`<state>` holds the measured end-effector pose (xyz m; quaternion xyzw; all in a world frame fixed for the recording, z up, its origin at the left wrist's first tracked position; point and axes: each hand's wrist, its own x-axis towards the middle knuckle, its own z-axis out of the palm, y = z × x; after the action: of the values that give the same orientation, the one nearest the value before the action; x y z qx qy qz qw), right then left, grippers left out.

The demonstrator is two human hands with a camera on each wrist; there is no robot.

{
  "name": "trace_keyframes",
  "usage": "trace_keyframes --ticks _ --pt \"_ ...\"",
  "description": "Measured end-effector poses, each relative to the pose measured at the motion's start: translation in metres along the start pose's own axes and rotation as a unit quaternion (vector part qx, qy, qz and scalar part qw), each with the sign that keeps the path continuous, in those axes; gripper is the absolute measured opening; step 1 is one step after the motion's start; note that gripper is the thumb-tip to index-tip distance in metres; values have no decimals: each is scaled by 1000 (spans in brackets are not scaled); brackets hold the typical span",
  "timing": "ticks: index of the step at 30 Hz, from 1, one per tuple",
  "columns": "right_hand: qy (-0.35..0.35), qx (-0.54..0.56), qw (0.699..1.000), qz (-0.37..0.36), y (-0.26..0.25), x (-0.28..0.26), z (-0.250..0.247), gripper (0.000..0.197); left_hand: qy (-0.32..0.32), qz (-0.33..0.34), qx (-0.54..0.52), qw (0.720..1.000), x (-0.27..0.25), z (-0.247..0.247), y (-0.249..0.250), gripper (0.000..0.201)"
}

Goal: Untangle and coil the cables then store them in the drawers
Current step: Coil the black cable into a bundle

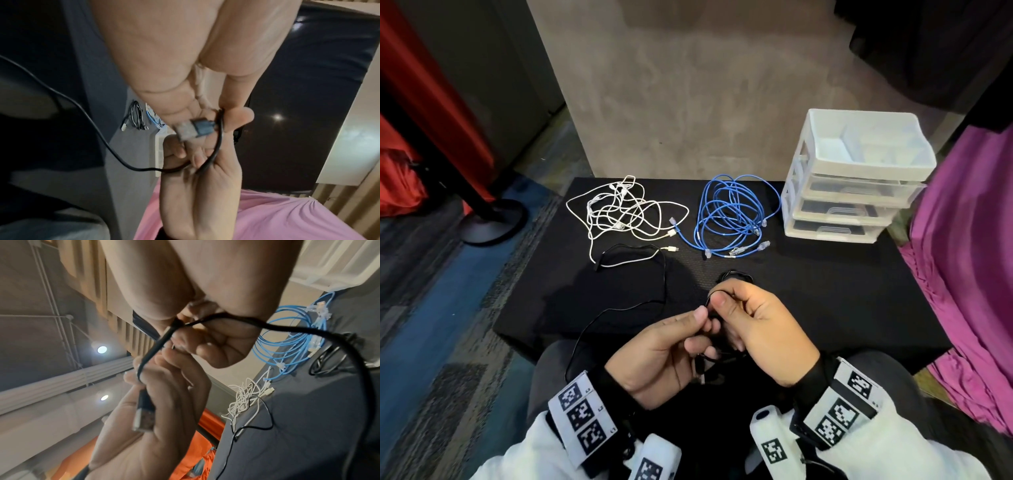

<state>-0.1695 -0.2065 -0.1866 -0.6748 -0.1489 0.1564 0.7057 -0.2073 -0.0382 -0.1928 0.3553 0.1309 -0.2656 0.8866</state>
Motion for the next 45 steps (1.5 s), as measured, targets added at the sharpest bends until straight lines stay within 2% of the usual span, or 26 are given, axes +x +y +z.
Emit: trace_keyframes --ticks 3,6,9,13,15,19,21,23,27,31,33,35,37,39,42,45 --pt "20 29 999 1 0 0 2 15 -6 -41 5 999 -2 7 4 31" --pt "28 48 998 2 2 -4 7 13 -7 -62 66 996 -5 11 8 45" --pt "34 60 998 5 8 -6 9 15 -8 -24 38 999 -5 14 6 38" --pt "17 79 997 12 6 -2 10 20 59 65 -36 995 1 19 3 27" --pt "22 89 995 32 5 -1 8 21 69 70 -44 994 1 20 6 25" --pt "29 -28 998 39 25 -1 -6 28 69 68 -47 994 -4 15 19 27" --pt "25 -83 995 51 36 -2 -9 33 56 100 -51 992 -4 12 26 28" --pt "2 -145 988 57 41 -9 -8 29 51 152 -43 986 0 9 31 29" --pt "-74 -220 972 46 36 -22 2 19 91 238 43 966 8 7 29 29" --pt "-161 -333 929 -13 14 -25 2 21 154 271 190 931 18 3 20 30" --pt "-181 -340 922 -49 3 -25 0 19 169 252 258 917 22 -2 16 29" --pt "-169 -339 923 -66 -8 -25 -5 16 158 218 335 903 24 -9 11 28" --pt "-131 -324 935 -67 -17 -20 -12 13 129 185 435 872 20 -13 7 28" --pt "-81 -311 945 -61 -21 -12 -24 11 94 147 482 858 10 -6 4 30" --pt "-36 -278 959 -47 -14 2 -39 12 47 126 473 871 1 9 5 39" --pt "-13 -263 964 -33 0 11 -45 17 0 131 409 903 -1 12 9 39"
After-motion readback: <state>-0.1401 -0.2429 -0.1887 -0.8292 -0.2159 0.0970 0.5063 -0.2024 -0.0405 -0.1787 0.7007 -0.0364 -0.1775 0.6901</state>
